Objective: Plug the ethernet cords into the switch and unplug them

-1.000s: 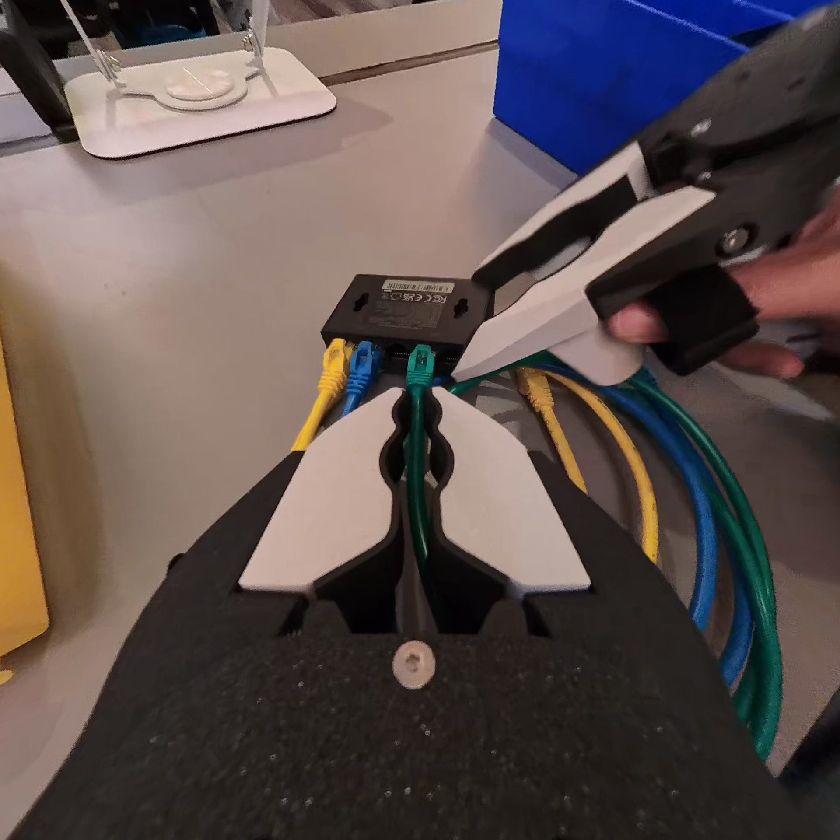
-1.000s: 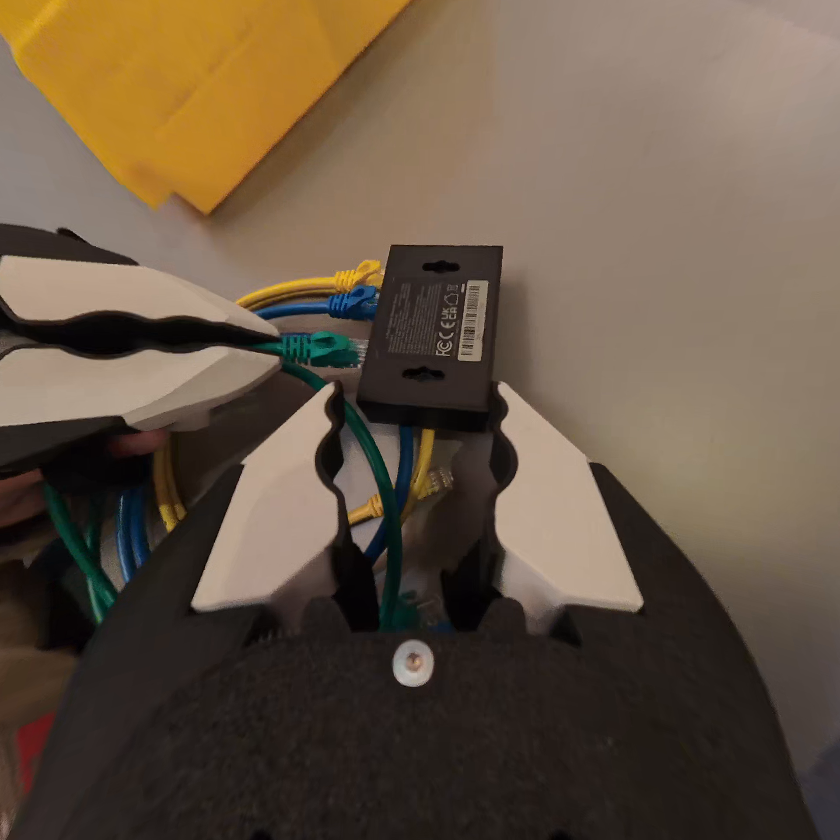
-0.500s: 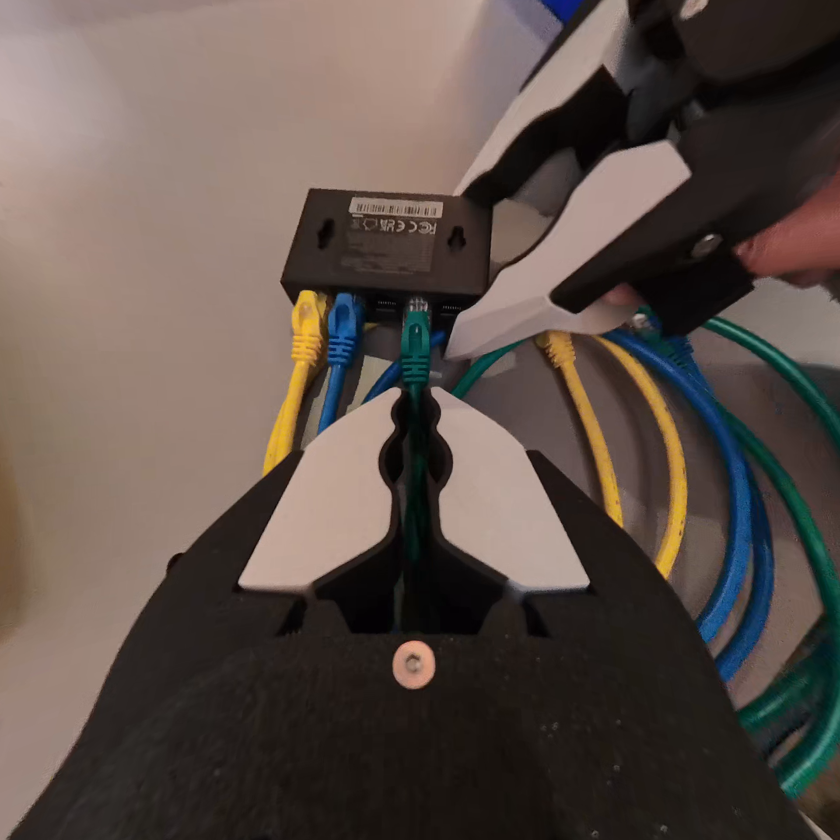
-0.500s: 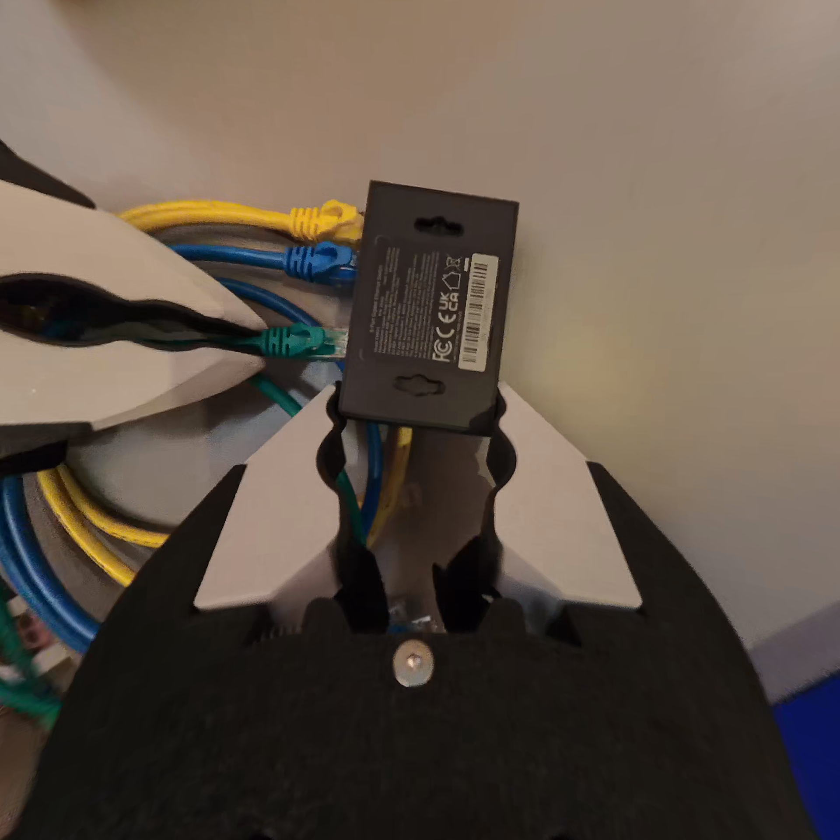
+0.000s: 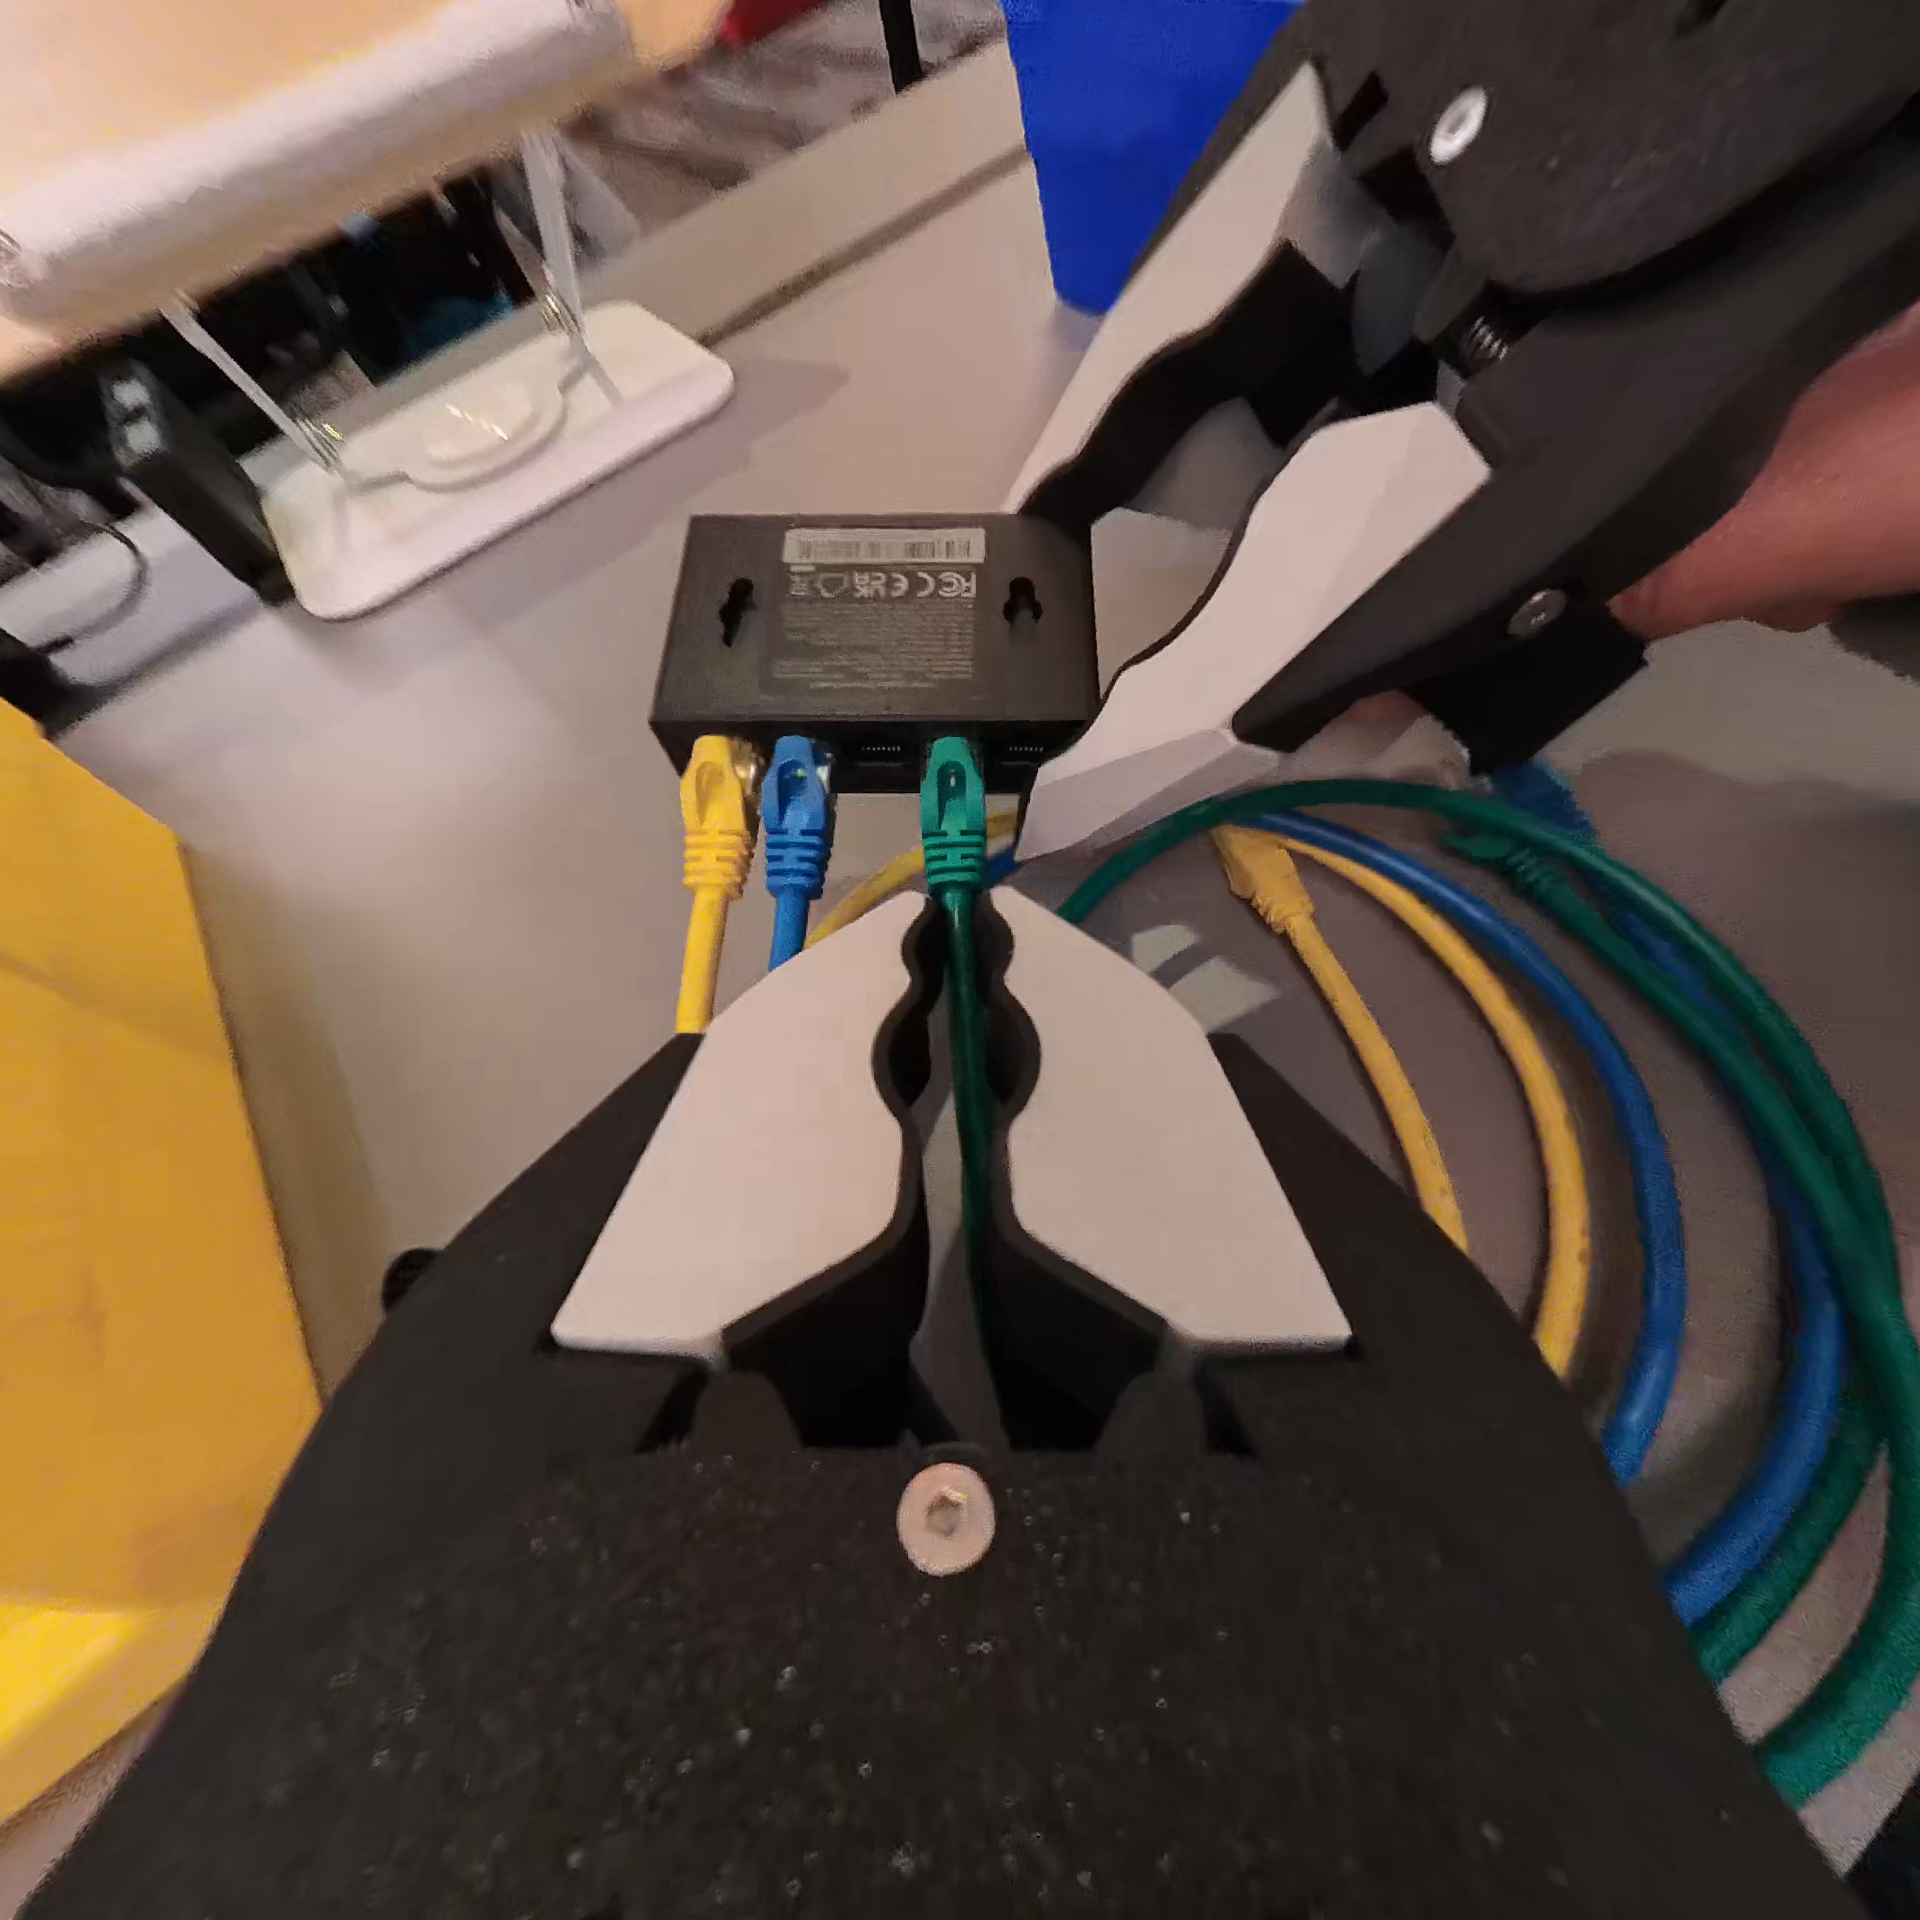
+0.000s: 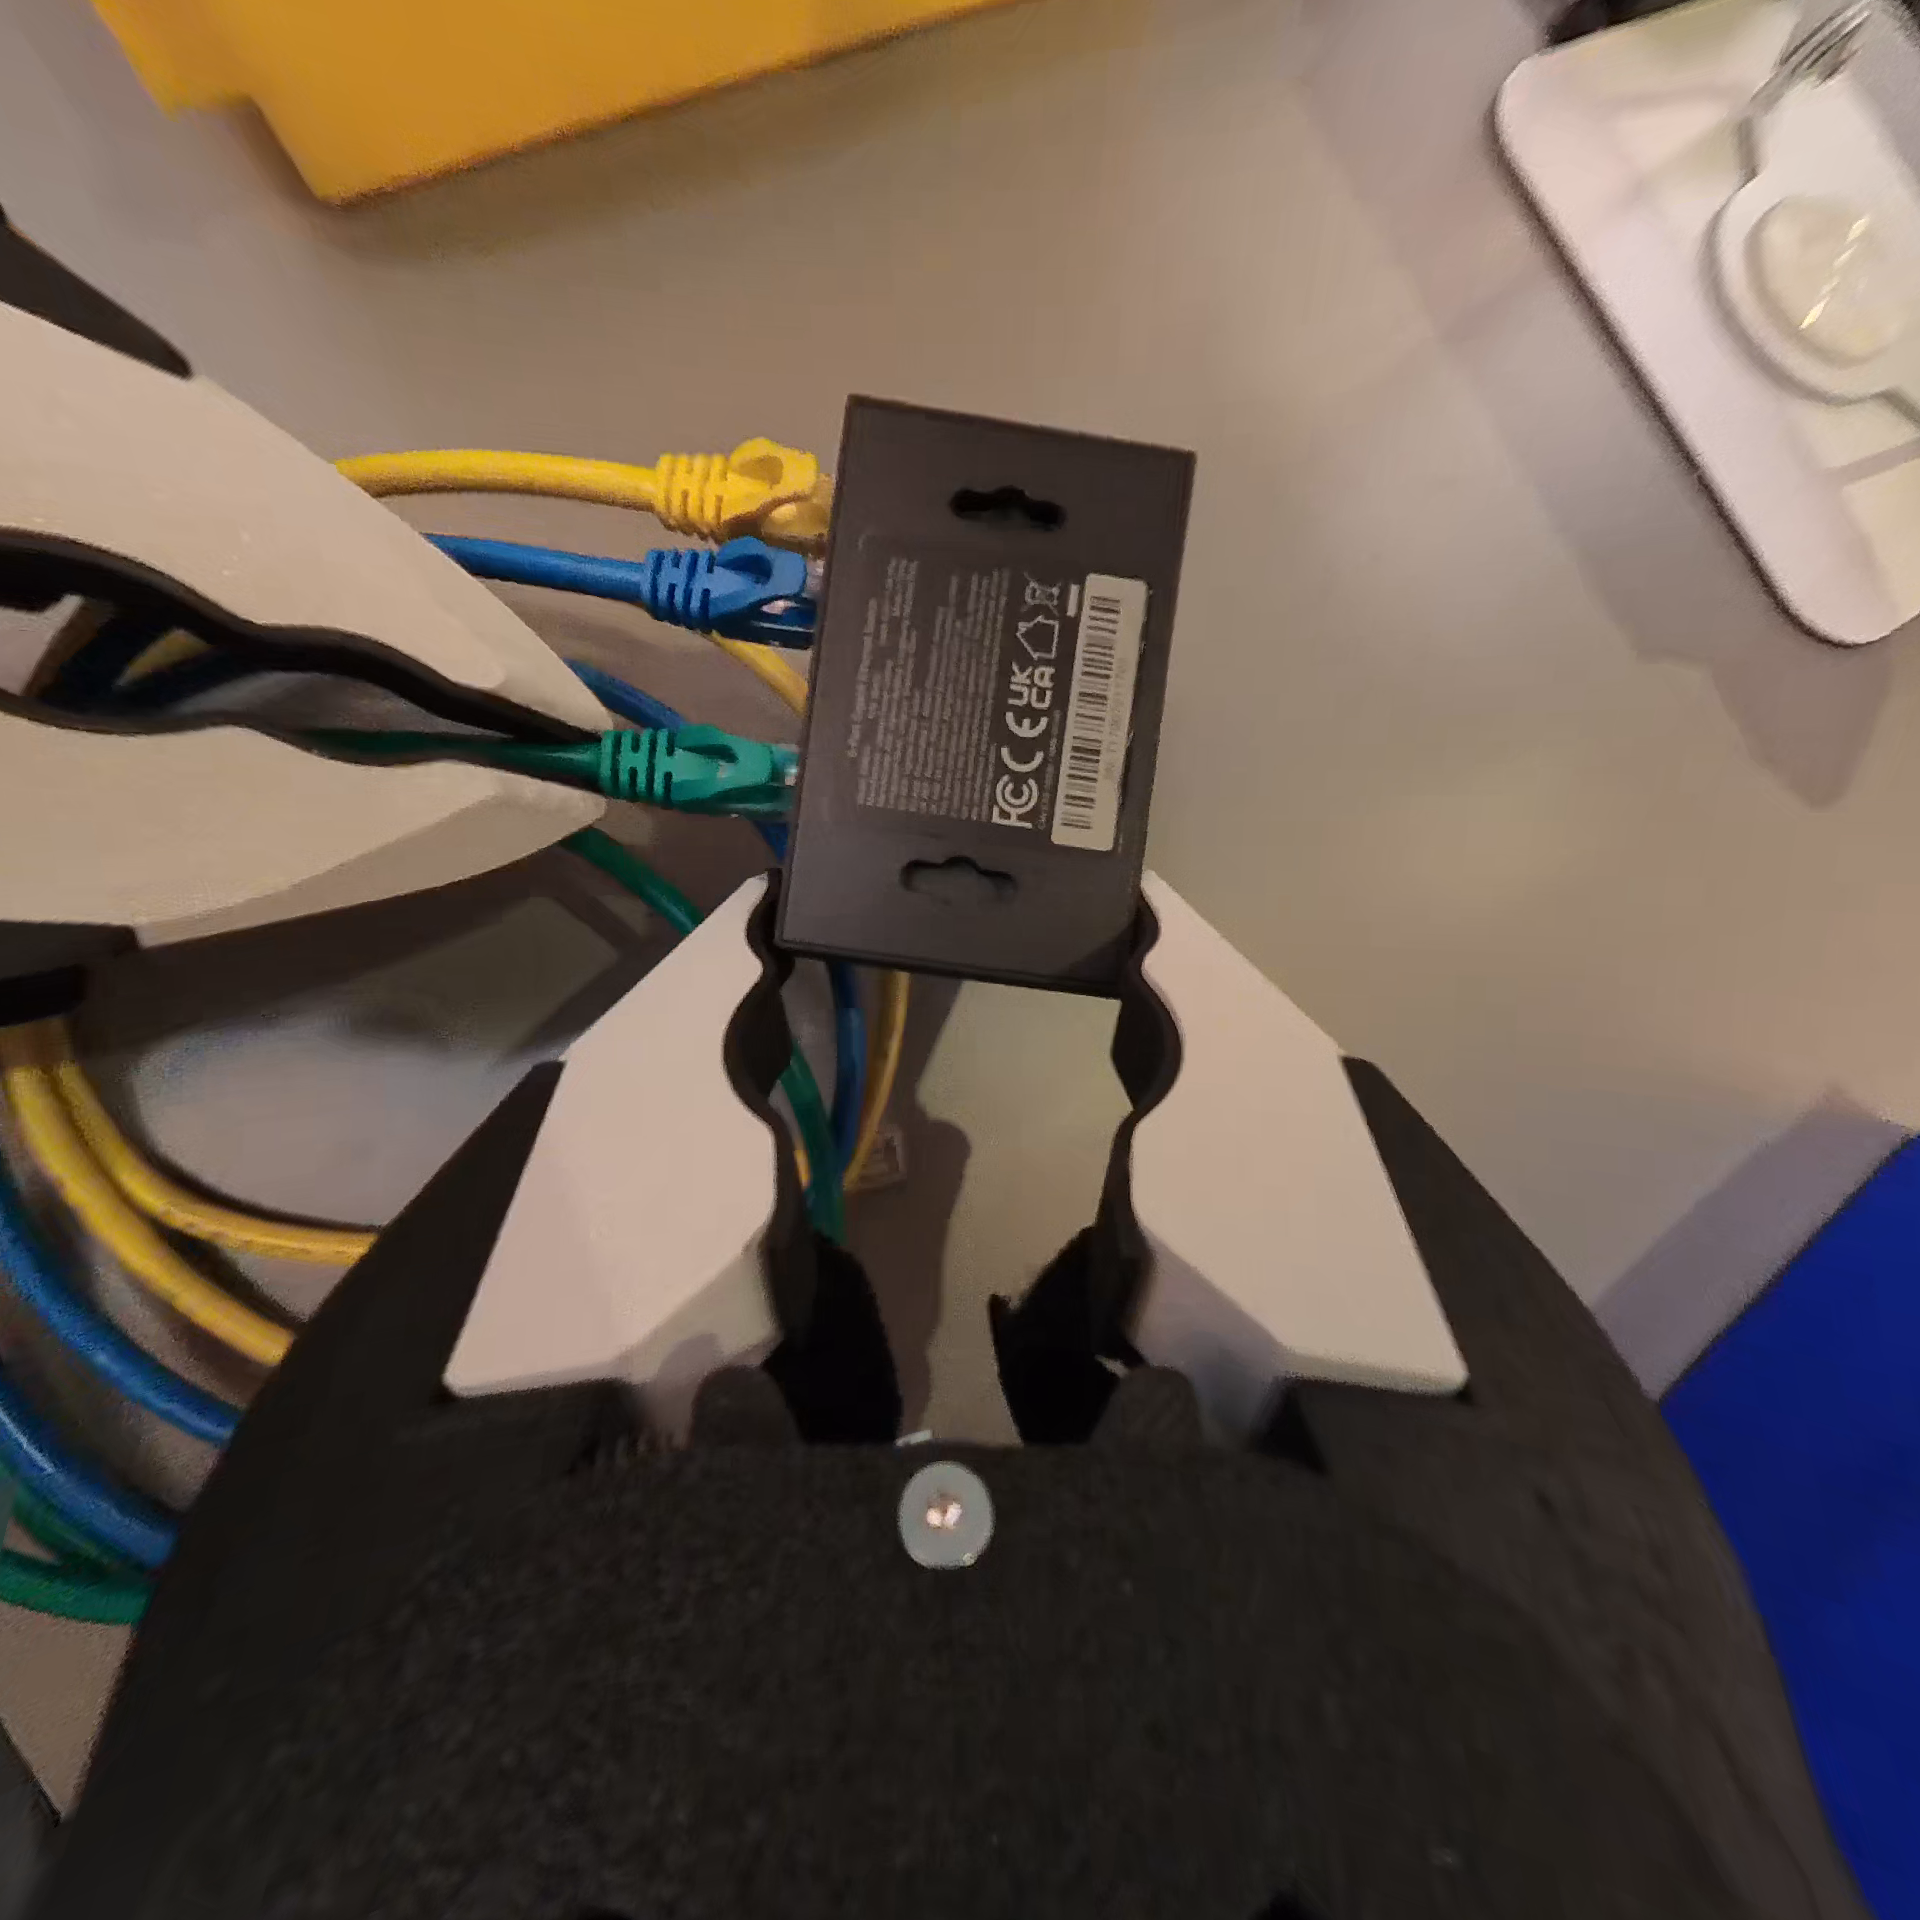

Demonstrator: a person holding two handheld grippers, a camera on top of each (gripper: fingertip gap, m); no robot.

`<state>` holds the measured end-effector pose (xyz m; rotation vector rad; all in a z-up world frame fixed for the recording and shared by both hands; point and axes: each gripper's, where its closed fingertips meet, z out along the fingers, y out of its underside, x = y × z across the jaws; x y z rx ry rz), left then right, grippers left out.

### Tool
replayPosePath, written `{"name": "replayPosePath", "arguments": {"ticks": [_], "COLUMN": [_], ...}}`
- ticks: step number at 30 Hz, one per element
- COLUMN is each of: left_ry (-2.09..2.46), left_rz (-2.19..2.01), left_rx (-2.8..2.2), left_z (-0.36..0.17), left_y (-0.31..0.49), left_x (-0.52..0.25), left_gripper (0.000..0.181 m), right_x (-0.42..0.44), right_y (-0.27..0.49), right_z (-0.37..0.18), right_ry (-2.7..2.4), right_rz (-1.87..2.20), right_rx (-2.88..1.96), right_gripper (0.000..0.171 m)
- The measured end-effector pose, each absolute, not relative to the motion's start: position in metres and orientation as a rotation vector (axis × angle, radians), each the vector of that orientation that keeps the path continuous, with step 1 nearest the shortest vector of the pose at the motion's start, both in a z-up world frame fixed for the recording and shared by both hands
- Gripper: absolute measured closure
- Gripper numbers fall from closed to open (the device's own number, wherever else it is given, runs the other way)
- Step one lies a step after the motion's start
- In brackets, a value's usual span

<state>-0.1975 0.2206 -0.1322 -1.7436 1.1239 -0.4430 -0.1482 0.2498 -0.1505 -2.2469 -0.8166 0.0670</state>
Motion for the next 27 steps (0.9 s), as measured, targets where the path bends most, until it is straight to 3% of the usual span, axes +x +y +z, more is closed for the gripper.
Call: {"name": "replayPosePath", "arguments": {"ticks": [9, 15, 20, 27], "left_ry": [1.108, 1.169, 1.189, 1.205], "left_rz": [-0.388, -0.282, -0.225, -0.14], "left_rx": [-1.558, -1.39, -1.329, -1.267], "left_z": [-0.093, -0.079, -0.078, -0.077], "left_y": [0.223, 0.215, 0.21, 0.208], "left_x": [-0.203, -0.208, -0.207, -0.209], "left_gripper": [0.177, 0.176, 0.176, 0.176], "right_x": [-0.154, -0.165, -0.156, -0.156], "right_y": [0.253, 0.231, 0.228, 0.233], "right_z": [-0.107, -0.068, -0.051, -0.06], "right_ry": [-0.762, -0.683, -0.405, -0.271], "right_rz": [0.051, 0.578, 1.081, 1.261], "right_rx": [-2.102, -2.019, -1.964, -1.946], "right_gripper": [0.108, 0.106, 0.126, 0.136]}}
